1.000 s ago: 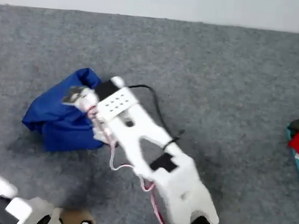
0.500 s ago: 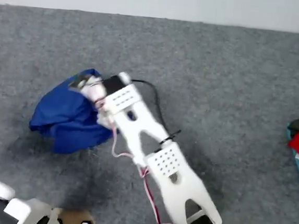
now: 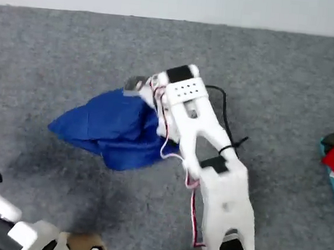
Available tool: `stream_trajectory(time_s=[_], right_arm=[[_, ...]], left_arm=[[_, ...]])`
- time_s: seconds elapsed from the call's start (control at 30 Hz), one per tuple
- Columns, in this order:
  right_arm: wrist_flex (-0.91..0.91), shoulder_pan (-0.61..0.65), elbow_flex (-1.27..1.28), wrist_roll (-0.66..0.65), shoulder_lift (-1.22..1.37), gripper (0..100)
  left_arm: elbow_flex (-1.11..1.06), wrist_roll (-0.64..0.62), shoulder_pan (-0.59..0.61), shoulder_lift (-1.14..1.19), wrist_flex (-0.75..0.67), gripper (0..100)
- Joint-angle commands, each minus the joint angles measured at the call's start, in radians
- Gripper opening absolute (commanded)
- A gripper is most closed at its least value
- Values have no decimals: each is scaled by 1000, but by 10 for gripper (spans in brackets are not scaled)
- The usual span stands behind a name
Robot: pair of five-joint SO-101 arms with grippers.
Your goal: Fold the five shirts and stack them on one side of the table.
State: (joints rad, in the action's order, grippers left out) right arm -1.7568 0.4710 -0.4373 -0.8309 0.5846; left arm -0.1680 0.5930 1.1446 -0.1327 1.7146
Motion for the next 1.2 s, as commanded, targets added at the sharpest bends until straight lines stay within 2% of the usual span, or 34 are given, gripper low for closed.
stream_trajectory(time_s=[0.0,0.17,0.33,0.4,0.47,0.57,0.63,0.8,0.9,1.03,1.17], right_arm=[[-41,68,405,-101,-348,9],[-39,127,735,-153,-699,9],[-27,145,852,-155,-944,17],[-15,140,841,-106,-992,53],[-15,139,813,-15,-1010,146],[-27,143,756,89,-1012,313],[-39,145,721,97,-1012,375],[-22,145,674,97,-1004,341],[71,170,664,101,-926,328],[186,220,620,173,-705,329],[214,251,390,247,-446,329]], left_arm=[[-28,3,-41,-38,-40,301],[-44,3,-75,-37,-63,301],[-44,2,-124,-37,-63,301],[-44,-20,-147,-37,-63,301],[-44,-51,-172,-37,-63,301],[-44,-94,-204,-37,-63,301],[-44,-109,-219,-37,-61,301],[-44,-112,-226,-37,-58,301],[-44,-112,-226,-37,-55,301],[-44,-112,-221,-37,-55,301],[-44,-112,-209,-43,-54,301]])
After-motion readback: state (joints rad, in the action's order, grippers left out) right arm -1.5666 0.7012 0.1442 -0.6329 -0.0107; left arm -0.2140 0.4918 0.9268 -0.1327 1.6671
